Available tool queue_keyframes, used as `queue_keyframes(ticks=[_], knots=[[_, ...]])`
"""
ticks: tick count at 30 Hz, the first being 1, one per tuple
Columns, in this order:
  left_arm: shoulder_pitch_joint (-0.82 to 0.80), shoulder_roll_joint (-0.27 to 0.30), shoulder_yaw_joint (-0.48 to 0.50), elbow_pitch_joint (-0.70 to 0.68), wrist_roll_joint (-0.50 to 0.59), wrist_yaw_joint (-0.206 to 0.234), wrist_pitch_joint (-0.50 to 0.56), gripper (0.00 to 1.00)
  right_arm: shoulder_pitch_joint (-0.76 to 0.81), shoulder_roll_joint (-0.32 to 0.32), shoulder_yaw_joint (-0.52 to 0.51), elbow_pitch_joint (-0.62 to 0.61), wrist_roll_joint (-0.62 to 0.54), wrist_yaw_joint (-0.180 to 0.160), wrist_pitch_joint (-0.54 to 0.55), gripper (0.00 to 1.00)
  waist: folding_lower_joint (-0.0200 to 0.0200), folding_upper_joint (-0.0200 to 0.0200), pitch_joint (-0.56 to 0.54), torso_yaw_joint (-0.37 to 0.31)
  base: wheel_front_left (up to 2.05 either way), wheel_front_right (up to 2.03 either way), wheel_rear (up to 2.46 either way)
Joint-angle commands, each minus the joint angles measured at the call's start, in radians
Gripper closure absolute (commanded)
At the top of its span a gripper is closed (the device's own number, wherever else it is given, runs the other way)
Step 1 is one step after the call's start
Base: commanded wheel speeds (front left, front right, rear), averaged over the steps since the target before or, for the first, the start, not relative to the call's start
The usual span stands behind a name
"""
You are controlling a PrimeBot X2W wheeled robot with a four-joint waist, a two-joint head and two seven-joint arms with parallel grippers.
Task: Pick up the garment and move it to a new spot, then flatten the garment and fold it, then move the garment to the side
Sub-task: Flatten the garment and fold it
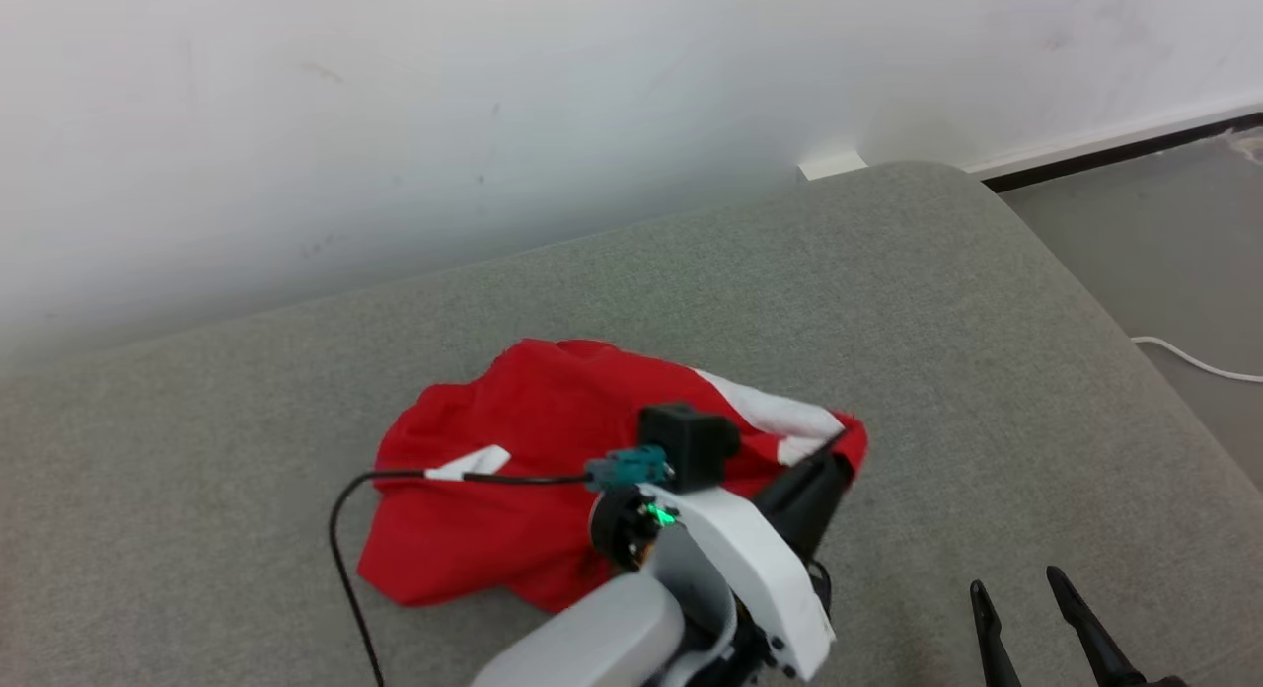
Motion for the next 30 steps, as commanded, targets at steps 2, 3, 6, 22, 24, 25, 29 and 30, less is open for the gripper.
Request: queue_keyframes(ticks=[2, 3, 6, 22, 24, 25, 29, 30], knots=[[-0.015, 0.005, -0.086, 0.009, -0.031, 0.018, -0.018, 1.00, -0.001, -0.002, -0.005, 0.002, 0.011, -0.003, 0.001, 0.00, 0.0000, 0.0000, 0.020, -0.012, 0.00, 0.00, 0.00], [-0.018, 0.005, -0.116, 0.018, -0.038, 0.022, -0.023, 1.00, 0.000, -0.002, -0.007, 0.003, 0.013, -0.003, 0.001, 0.00, 0.0000, 0.0000, 0.024, -0.014, 0.00, 0.00, 0.00], [-0.019, 0.005, -0.182, 0.044, -0.058, 0.041, -0.047, 0.70, 0.002, -0.002, -0.012, 0.003, 0.018, -0.003, 0.001, 0.00, 0.0000, 0.0000, 0.031, -0.016, 0.00, 0.00, 0.00], [0.035, 0.005, -0.352, 0.040, -0.044, 0.007, 0.013, 0.00, 0.020, -0.002, -0.030, 0.005, 0.006, -0.003, 0.001, 0.00, 0.0000, 0.0000, -0.003, 0.026, 0.00, 0.00, 0.00], [0.043, 0.004, -0.354, 0.047, -0.014, 0.011, 0.019, 0.00, 0.022, -0.002, -0.033, 0.004, 0.003, -0.003, 0.001, 0.00, 0.0000, 0.0000, -0.010, 0.032, 0.00, 0.00, 0.00], [0.049, 0.005, -0.355, 0.055, -0.001, 0.015, 0.021, 0.00, 0.023, -0.002, -0.034, 0.004, 0.002, -0.003, 0.001, 0.00, 0.0000, 0.0000, -0.013, 0.035, 0.00, 0.00, 0.00], [0.076, 0.041, -0.355, 0.106, 0.067, 0.021, 0.043, 0.00, 0.028, -0.002, -0.037, 0.003, -0.001, -0.003, 0.001, 0.00, 0.0000, 0.0000, -0.019, 0.043, 0.00, 0.00, 0.00], [0.082, 0.052, -0.356, 0.121, 0.104, 0.014, 0.055, 0.00, 0.028, -0.002, -0.038, 0.002, -0.001, -0.003, 0.001, 0.00, 0.0000, 0.0000, -0.020, 0.045, 0.00, 0.00, 0.00]])
